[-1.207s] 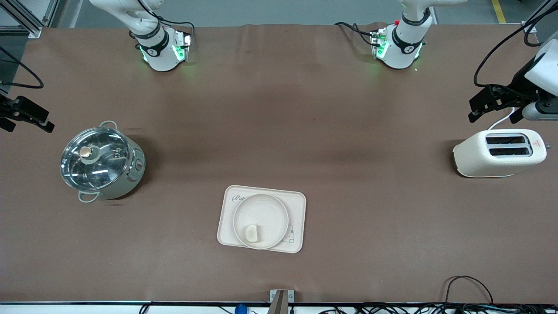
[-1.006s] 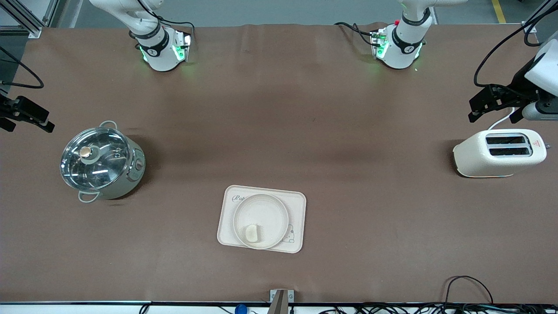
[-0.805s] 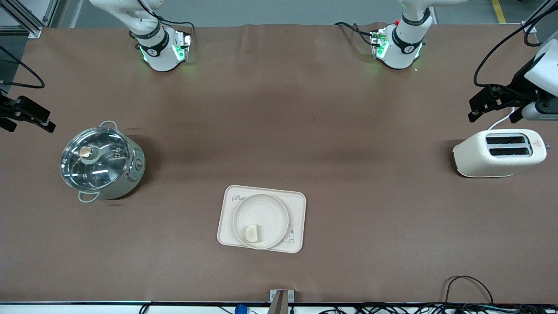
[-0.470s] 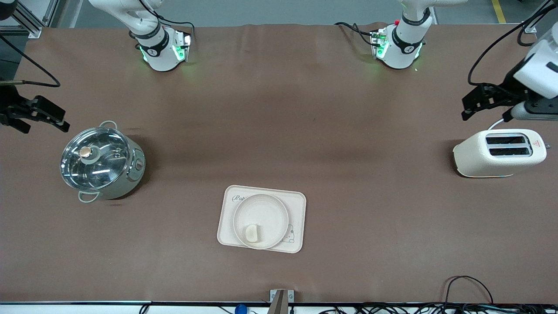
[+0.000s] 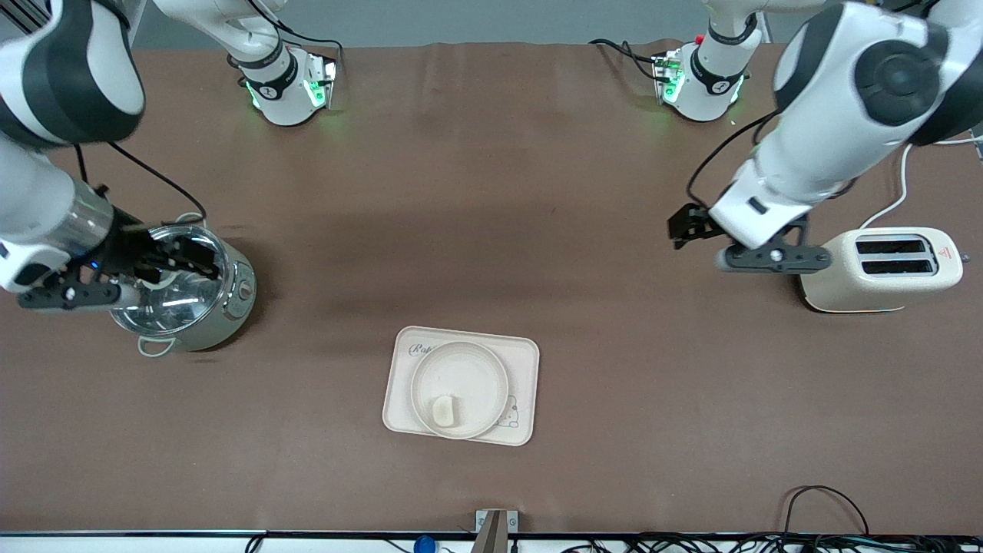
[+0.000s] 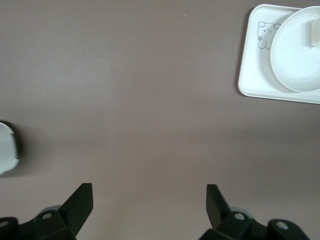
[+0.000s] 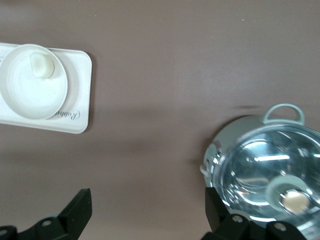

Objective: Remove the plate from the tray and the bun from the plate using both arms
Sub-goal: 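Reach the right gripper to the plate while the left gripper moves inward, then lower the right gripper and grasp the white plate's rim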

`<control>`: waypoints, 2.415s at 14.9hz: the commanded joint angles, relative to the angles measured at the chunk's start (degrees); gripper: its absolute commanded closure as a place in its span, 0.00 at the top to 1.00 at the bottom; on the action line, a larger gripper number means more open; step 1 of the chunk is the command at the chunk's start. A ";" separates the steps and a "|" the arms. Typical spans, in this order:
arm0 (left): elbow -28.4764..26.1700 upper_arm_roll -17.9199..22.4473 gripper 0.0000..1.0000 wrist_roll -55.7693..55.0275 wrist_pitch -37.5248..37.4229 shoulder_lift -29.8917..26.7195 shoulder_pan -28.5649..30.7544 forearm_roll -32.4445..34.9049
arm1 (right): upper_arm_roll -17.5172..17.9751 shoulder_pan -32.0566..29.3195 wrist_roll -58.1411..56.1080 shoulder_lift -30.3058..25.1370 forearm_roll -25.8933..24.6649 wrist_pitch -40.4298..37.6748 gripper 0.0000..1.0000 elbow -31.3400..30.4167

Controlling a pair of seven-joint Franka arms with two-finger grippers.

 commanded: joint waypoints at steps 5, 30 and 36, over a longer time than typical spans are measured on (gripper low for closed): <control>2.30 -4.24 1.00 -5.34 -0.49 -2.60 -1.87 1.29 | -0.26 10.12 16.62 12.73 3.74 19.58 1.00 -1.20; 3.19 -3.55 1.00 -4.19 -3.56 -2.61 0.06 1.11 | -1.49 21.30 26.84 38.94 5.50 45.80 0.32 9.00; 3.19 -3.55 1.00 -4.19 -3.56 -2.61 0.06 1.11 | -1.49 21.48 26.58 39.74 5.50 48.00 0.16 9.00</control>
